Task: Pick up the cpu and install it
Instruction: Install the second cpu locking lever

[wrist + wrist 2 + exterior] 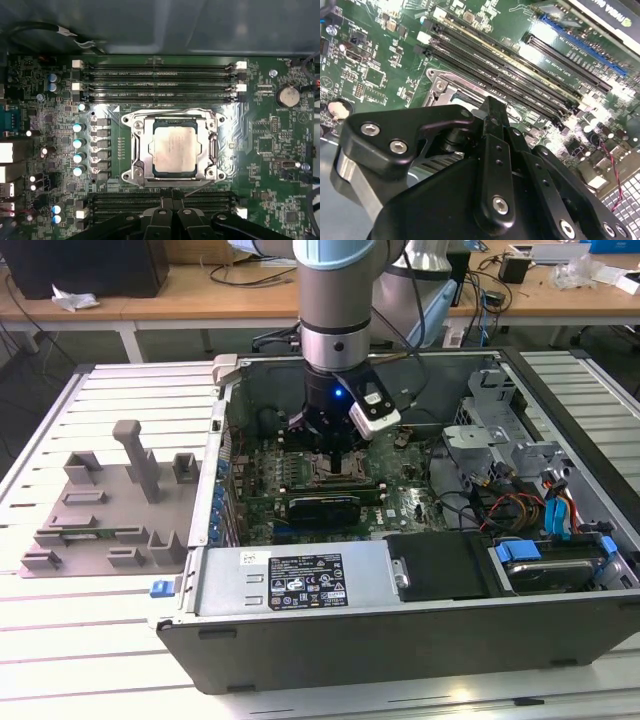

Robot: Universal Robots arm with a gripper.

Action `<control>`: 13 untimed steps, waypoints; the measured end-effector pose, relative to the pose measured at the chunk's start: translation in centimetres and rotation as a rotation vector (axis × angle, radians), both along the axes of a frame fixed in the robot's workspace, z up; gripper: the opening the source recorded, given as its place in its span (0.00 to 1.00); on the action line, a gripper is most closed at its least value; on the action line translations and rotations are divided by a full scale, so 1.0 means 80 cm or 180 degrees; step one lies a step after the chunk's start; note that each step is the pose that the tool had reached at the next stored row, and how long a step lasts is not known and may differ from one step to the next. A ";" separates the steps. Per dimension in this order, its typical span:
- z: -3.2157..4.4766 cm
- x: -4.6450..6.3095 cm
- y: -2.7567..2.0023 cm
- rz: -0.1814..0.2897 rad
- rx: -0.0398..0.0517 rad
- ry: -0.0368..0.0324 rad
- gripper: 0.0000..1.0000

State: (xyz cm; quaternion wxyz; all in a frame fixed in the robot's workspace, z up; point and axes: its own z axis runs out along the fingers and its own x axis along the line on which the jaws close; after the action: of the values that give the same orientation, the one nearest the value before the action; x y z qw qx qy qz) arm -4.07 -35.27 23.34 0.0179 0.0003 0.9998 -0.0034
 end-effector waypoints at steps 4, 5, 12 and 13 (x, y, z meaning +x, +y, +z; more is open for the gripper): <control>-0.0020 -0.002 -0.0036 0.0067 0.0050 0.0000 0.11; -0.0021 -0.003 -0.0069 0.0092 0.0060 0.0000 0.11; -0.0031 -0.007 -0.0177 0.0141 0.0107 -0.0001 0.11; -0.0035 -0.008 -0.0188 0.0145 0.0135 -0.0001 0.11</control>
State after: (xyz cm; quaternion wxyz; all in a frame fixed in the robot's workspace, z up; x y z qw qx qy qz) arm -4.72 -36.78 23.06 0.0182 -0.0221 0.9994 0.0183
